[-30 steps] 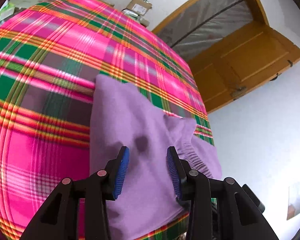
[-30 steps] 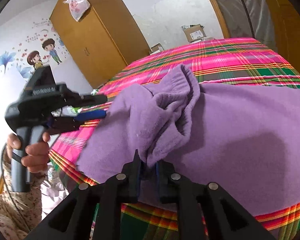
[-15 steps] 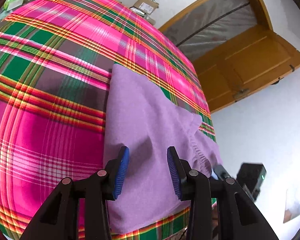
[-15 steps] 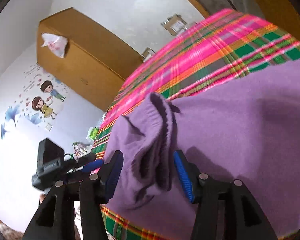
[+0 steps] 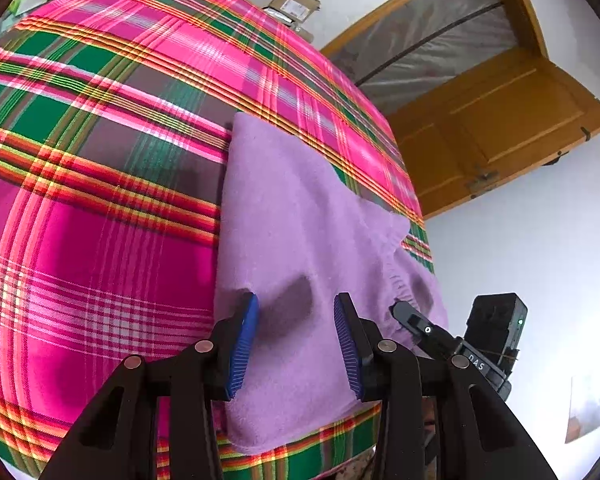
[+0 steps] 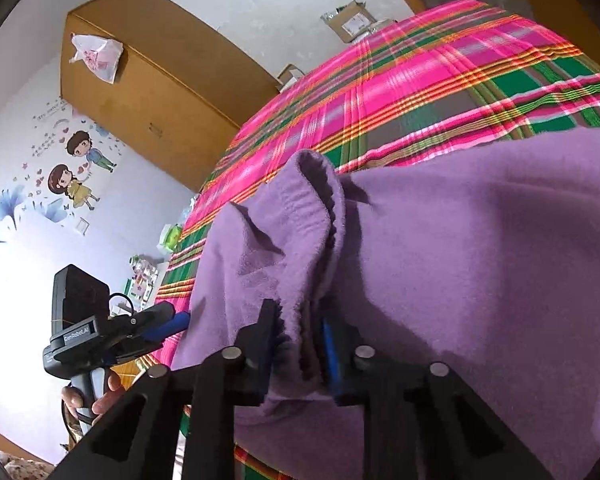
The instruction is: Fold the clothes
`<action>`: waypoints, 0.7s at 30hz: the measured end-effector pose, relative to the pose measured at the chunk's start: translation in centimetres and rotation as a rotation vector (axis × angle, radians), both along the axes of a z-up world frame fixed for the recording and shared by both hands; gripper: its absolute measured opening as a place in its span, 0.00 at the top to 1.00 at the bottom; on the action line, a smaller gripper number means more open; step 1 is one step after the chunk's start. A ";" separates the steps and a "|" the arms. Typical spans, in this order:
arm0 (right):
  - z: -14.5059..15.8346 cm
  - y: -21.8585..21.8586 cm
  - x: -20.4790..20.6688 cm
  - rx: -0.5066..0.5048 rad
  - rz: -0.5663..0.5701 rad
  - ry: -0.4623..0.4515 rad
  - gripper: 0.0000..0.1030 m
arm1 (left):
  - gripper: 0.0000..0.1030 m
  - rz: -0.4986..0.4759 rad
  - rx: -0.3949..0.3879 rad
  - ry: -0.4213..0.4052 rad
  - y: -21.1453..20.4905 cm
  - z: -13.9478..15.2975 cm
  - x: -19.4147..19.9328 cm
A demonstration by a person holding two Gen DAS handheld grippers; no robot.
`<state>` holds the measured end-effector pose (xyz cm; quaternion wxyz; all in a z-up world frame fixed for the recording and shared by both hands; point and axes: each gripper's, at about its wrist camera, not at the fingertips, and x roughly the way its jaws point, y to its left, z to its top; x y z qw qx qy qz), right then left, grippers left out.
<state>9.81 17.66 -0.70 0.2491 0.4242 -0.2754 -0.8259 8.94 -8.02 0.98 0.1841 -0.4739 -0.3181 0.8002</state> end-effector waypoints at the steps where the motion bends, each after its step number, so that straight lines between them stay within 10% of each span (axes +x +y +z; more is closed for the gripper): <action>1: 0.2 0.1 0.3 -0.002 -0.004 0.011 0.81 | 0.60 -0.002 -0.001 -0.001 0.0 0.0 0.0; 21: 0.0 1.8 2.0 0.040 -0.083 0.004 0.77 | 0.60 -0.054 -0.018 0.002 0.9 -0.1 0.9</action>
